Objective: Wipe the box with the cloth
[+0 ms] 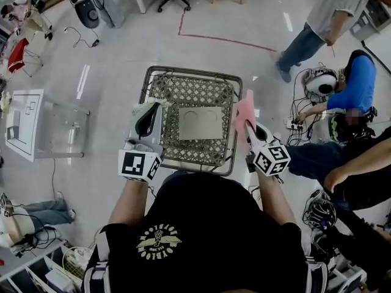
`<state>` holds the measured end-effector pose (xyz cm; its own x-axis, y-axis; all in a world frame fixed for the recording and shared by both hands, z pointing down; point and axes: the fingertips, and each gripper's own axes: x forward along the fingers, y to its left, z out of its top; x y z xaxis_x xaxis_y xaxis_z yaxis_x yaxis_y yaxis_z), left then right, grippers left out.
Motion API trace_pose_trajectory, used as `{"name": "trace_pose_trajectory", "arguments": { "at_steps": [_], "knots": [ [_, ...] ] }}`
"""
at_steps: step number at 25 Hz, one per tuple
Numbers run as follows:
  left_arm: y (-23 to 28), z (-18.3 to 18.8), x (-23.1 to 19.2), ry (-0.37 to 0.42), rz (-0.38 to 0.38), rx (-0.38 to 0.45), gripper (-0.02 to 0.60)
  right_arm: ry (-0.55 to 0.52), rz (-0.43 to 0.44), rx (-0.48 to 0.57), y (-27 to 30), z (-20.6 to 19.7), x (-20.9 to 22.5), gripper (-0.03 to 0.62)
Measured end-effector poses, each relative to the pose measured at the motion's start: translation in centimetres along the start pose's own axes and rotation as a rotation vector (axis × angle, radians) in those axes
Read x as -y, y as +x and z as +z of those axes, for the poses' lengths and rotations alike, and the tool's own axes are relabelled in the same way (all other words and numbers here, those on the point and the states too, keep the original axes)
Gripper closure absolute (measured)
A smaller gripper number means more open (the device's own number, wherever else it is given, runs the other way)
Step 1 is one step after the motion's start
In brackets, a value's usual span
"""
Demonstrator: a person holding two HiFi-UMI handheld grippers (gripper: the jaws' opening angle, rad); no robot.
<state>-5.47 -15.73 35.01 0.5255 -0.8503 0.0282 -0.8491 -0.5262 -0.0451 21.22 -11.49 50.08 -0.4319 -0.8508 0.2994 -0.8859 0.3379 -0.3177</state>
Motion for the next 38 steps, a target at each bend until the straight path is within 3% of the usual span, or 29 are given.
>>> {"name": "trace_pose_trajectory", "arguments": {
  "at_steps": [11,16,38],
  "knots": [
    [-1.0,2.6,-0.5,0.008,0.03,0.041,0.581,-0.156,0.018,0.237,-5.9,11.4,-3.1,0.577],
    [-1.9,3.0,0.3,0.011,0.032,0.043,0.581,-0.206,0.026,0.316,-8.5,14.4,-4.6,0.577],
    [-4.0,3.6,1.4,0.045,0.074,0.019,0.581,-0.193,0.057,0.328,-8.5,14.6,-3.8,0.577]
  ]
}}
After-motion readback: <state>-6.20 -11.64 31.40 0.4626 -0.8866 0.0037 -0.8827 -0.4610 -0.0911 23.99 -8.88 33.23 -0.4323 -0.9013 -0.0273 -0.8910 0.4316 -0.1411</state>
